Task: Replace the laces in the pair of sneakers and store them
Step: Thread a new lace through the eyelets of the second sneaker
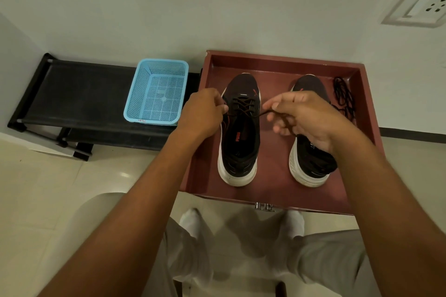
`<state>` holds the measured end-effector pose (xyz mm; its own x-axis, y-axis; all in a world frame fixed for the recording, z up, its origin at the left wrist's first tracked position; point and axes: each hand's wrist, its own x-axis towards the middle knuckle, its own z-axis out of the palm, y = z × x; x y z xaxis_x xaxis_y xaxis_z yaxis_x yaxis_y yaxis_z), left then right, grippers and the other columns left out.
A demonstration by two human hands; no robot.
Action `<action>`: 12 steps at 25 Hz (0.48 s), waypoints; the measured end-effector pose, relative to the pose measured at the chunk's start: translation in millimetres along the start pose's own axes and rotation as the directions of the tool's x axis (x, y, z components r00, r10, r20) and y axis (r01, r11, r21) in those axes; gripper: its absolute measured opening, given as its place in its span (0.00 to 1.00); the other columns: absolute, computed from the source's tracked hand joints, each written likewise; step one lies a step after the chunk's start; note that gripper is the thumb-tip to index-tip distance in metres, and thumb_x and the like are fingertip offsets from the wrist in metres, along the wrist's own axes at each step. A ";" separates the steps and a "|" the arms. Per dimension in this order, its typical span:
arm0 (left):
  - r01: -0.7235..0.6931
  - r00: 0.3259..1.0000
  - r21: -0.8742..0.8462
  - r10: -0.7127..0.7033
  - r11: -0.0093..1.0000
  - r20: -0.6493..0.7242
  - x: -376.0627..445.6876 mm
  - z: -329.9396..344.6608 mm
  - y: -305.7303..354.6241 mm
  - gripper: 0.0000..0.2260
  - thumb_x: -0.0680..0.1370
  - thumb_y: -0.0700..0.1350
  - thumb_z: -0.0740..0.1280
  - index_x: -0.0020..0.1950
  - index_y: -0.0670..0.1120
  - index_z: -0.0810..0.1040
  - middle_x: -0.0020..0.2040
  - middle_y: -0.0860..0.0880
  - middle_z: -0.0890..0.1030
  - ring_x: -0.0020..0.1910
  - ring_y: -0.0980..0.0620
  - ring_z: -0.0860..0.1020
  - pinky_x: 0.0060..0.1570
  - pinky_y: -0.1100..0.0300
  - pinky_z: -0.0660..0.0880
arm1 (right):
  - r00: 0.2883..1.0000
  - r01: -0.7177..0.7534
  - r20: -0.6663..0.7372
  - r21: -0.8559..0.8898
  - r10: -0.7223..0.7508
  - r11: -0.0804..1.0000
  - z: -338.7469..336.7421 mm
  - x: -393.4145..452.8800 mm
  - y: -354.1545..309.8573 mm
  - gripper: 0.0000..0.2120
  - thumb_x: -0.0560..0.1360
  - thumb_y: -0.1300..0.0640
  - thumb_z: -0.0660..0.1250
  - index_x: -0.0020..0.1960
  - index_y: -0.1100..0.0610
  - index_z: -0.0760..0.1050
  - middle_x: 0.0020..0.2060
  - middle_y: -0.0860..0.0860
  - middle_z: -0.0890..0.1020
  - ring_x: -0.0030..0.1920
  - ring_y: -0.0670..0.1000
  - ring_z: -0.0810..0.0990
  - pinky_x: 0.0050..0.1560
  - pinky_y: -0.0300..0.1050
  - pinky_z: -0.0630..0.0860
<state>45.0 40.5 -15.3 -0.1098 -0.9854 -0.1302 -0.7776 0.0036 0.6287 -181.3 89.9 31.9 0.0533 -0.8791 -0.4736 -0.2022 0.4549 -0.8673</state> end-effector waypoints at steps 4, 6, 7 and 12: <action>-0.055 0.998 -0.010 0.055 0.998 -0.017 -1.3 1.4 6.5 0.02 0.78 0.44 0.72 0.50 0.47 0.82 0.48 0.50 0.83 0.49 0.51 0.81 0.54 0.49 0.79 | 0.987 -0.025 0.163 0.182 -0.005 0.983 -6.5 -11.4 -11.5 0.20 0.78 0.75 0.57 0.61 0.63 0.82 0.52 0.60 0.87 0.49 0.57 0.88 0.46 0.44 0.84; -0.058 0.998 -0.015 0.058 0.998 -0.013 -2.0 0.7 8.0 0.02 0.79 0.44 0.72 0.50 0.47 0.82 0.48 0.50 0.83 0.49 0.51 0.81 0.54 0.49 0.79 | 0.993 0.089 0.071 0.084 -0.095 0.992 -4.4 -10.8 -8.6 0.18 0.75 0.76 0.64 0.59 0.62 0.83 0.49 0.59 0.87 0.47 0.54 0.88 0.41 0.41 0.82; -0.057 0.998 -0.018 0.057 0.998 -0.007 -2.3 0.5 9.0 0.02 0.79 0.44 0.71 0.50 0.47 0.82 0.48 0.50 0.83 0.48 0.52 0.81 0.53 0.50 0.79 | 0.988 0.152 -0.001 0.024 -0.152 0.988 -1.7 -9.2 -5.8 0.14 0.75 0.74 0.69 0.56 0.61 0.84 0.46 0.60 0.87 0.42 0.53 0.87 0.38 0.40 0.80; -0.068 0.998 -0.003 0.068 0.998 0.015 -5.6 -0.2 14.7 0.03 0.80 0.45 0.71 0.53 0.47 0.82 0.49 0.50 0.83 0.49 0.52 0.80 0.54 0.51 0.79 | 0.858 0.396 -0.249 -0.239 -0.450 0.887 6.1 -1.9 -7.3 0.03 0.75 0.56 0.77 0.48 0.53 0.88 0.41 0.48 0.88 0.45 0.45 0.86 0.49 0.40 0.80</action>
<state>34.2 46.0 -5.2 -0.1720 -0.9801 -0.0989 -0.7667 0.0702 0.6382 -174.0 89.1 38.2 -0.1068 -0.9940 0.0224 -0.3917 0.0213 -0.9198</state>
